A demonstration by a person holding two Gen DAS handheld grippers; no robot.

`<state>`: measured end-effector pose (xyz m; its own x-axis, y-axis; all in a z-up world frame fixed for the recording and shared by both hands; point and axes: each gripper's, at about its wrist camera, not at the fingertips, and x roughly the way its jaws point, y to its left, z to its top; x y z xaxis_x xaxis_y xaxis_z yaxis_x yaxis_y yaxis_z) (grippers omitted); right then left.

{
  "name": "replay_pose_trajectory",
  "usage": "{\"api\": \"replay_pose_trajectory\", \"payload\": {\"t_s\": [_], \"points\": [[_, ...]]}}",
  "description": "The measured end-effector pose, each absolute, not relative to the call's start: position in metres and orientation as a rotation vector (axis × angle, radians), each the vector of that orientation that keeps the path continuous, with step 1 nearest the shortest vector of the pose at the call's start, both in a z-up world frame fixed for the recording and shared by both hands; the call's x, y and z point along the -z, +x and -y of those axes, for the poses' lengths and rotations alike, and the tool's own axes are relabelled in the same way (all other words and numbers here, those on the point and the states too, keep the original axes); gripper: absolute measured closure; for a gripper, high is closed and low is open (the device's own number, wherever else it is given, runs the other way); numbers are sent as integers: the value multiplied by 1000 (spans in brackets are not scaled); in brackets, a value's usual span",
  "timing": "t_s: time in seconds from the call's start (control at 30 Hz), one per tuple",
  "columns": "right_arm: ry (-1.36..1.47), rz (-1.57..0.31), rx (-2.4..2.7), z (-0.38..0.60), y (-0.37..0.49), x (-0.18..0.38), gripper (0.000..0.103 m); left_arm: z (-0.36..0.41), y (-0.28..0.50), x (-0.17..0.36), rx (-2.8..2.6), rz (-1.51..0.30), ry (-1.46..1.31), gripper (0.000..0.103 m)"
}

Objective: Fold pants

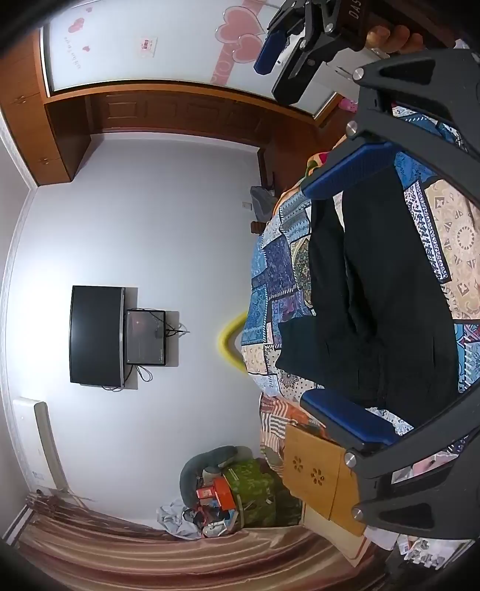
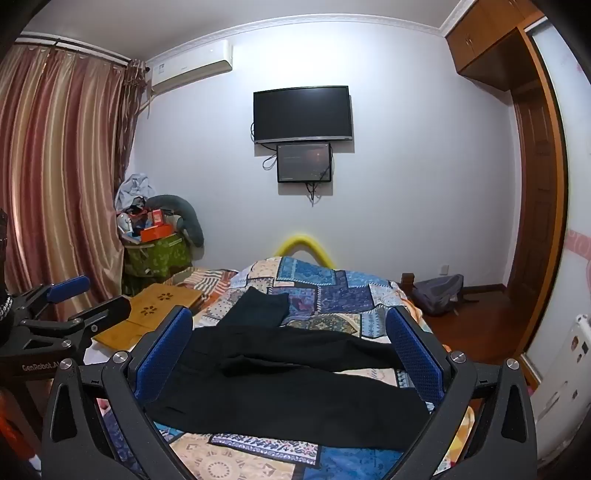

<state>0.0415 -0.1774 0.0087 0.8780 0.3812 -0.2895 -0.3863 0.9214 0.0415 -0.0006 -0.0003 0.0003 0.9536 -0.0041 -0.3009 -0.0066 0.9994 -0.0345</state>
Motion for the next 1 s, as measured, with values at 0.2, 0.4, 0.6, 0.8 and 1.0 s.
{"api": "replay_pose_trajectory", "payload": {"t_s": [0.2, 0.4, 0.6, 0.8, 1.0], "points": [[-24, -290, -389, 179, 42, -8, 0, 0, 7, 1, 5, -323, -38, 0], [-19, -282, -381, 180, 39, -11, 0, 0, 4, 2, 5, -325, -40, 0], [-11, -292, -386, 181, 42, -11, 0, -4, 6, 2, 3, -327, -51, 0], [-8, -296, -387, 183, 43, -10, 0, -6, 8, 4, 2, -324, -49, 0], [-8, -292, -386, 182, 42, -11, 0, -6, 7, 3, 3, -320, -51, 0]]}}
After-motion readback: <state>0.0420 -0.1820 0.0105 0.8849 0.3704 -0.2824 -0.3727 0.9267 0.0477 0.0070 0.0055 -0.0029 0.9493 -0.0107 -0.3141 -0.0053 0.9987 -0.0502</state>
